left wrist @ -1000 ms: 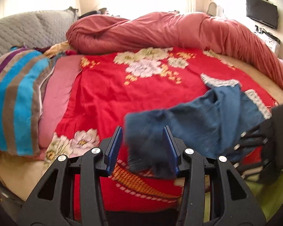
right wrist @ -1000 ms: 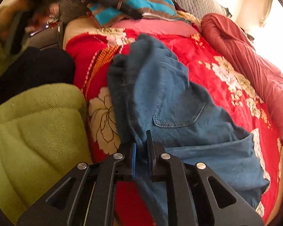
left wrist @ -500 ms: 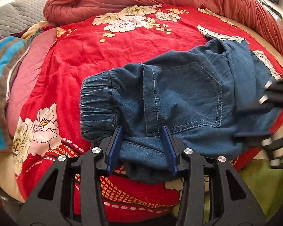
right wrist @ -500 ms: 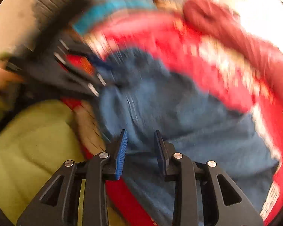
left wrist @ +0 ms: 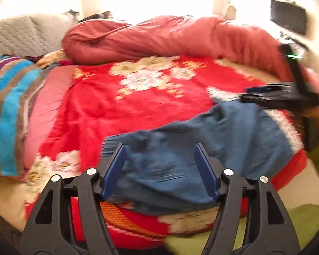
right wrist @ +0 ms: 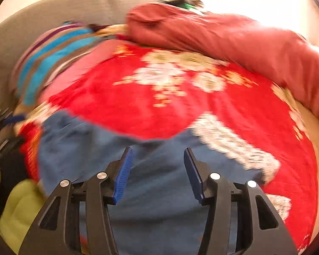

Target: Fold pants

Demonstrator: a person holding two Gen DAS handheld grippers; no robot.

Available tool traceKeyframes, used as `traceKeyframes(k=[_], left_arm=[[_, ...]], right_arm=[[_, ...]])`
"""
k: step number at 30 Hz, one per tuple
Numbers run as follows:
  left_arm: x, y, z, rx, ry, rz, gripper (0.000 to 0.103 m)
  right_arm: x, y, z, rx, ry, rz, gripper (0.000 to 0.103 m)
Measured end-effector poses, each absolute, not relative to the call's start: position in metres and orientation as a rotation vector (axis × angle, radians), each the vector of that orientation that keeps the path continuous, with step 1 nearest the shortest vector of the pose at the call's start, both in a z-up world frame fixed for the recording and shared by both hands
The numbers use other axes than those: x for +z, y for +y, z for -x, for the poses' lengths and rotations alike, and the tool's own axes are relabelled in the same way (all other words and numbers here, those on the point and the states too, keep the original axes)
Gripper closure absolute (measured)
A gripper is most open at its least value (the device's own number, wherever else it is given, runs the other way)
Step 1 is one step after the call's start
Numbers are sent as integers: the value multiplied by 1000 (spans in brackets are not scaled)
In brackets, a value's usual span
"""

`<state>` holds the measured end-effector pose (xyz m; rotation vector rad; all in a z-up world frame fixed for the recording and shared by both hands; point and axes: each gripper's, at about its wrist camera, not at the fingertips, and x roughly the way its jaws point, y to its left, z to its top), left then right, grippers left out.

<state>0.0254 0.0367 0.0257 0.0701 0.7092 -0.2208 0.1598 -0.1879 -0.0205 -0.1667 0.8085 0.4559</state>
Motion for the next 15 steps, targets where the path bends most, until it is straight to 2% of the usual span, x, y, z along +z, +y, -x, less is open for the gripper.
traceKeyframes(k=[7, 15], left_arm=[[-3, -37, -43, -497, 826, -76, 44], [-55, -66, -83, -527, 1011, 2, 46]], right_arm=[[-39, -195, -234, 371, 916, 90, 50], [-72, -186, -290, 316, 1032, 63, 49]])
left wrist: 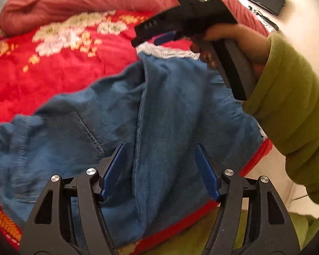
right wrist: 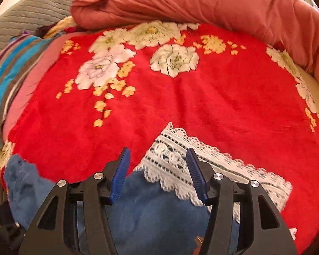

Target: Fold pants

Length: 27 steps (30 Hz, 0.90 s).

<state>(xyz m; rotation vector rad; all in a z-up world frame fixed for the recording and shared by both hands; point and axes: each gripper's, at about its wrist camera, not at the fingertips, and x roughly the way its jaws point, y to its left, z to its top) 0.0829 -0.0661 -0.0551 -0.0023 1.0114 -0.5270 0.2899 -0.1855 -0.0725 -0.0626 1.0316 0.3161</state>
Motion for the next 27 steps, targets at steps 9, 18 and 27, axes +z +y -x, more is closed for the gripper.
traceKeyframes(k=[9, 18, 27], left_arm=[[-65, -56, -74, -536, 1014, 28, 56], [-58, -55, -76, -504, 976, 22, 61], [-37, -67, -50, -506, 869, -160, 102]], right_arm=[[-75, -205, -293, 290, 982, 50, 95], [3, -304, -169, 265, 772, -104, 95], [-10, -360, -41, 170, 838, -220, 95]])
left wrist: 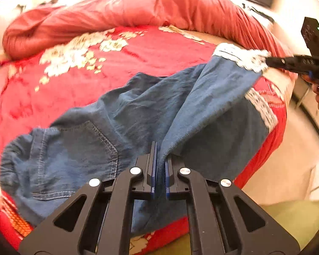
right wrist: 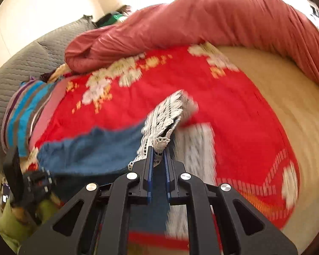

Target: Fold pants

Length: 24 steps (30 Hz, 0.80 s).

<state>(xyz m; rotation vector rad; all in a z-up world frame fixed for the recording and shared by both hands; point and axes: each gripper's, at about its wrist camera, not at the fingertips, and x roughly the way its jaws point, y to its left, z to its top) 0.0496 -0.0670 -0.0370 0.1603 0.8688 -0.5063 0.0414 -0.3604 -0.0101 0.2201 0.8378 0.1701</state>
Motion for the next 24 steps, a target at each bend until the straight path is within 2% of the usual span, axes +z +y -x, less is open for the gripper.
traceKeyframes(k=[7, 21, 22, 23, 24], left_arm=[[-42, -87, -31, -553, 866, -287, 102], [-56, -100, -21, -561, 917, -362, 100], [-57, -100, -22, -560, 919, -365, 98], [-58, -101, -21, -564, 921, -369, 96], [-58, -101, -21, -567, 922, -372, 88]], right_arm=[[-42, -377, 4, 82, 900, -297, 95], [-86, -385, 19, 1, 1067, -324, 95], [-89, -387, 17, -5, 1085, -324, 96], [-92, -389, 17, -9, 1099, -324, 103], [-95, -392, 17, -12, 1113, -331, 103]])
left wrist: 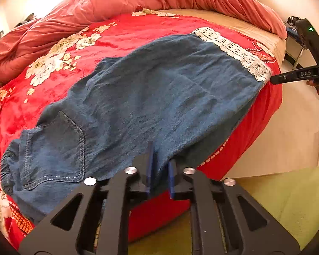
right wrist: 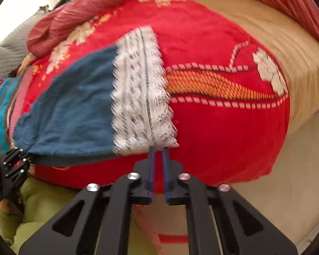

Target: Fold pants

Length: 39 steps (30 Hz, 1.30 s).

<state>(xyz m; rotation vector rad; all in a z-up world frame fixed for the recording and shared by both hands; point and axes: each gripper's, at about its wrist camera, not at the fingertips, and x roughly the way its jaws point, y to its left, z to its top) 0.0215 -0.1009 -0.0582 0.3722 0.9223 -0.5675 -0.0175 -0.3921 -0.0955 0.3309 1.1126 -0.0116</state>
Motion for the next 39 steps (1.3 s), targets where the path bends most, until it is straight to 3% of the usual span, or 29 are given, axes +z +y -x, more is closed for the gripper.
traceKeyframes(k=[1, 2, 6, 7, 9, 11, 13, 14, 22, 26, 31, 33, 36, 39], left_arm=[[-59, -102, -20, -573, 924, -379, 76], [-60, -103, -19, -575, 925, -385, 72], [-63, -108, -15, -580, 924, -420, 67], [-63, -109, -15, -581, 923, -423, 65], [-63, -109, -15, -578, 924, -424, 65], [-63, -106, -16, -571, 923, -417, 65], [-62, -104, -16, -564, 924, -404, 65], [-62, -103, -16, -559, 926, -398, 65], [-61, -78, -29, -550, 989, -275, 65], [-46, -62, -21, -571, 969, -217, 63], [-7, 2, -24, -407, 836, -67, 40], [-2, 30, -36, -301, 831, 2, 36], [-7, 61, -59, -91, 853, 27, 21], [-27, 74, -84, 28, 914, 10, 19]], right_arm=[[-96, -399, 17, -18, 1117, -365, 103], [-93, -405, 19, -28, 1103, -387, 103], [-62, -409, 17, -17, 973, -352, 96], [-59, -404, 13, 21, 967, -338, 90], [-62, -394, 2, 58, 981, -331, 56], [-70, -389, -4, 77, 1002, -336, 56], [-82, -386, -9, 83, 1043, -316, 75], [-84, -385, -9, 84, 1056, -303, 98], [-100, -389, -3, 53, 1099, -228, 97], [-80, -393, 0, 25, 1050, -213, 83], [-40, -375, -1, 57, 860, -78, 69], [-39, -357, -8, 147, 843, -47, 68], [-47, -336, -22, 214, 861, 6, 68], [-60, -317, -34, 278, 897, 37, 67]])
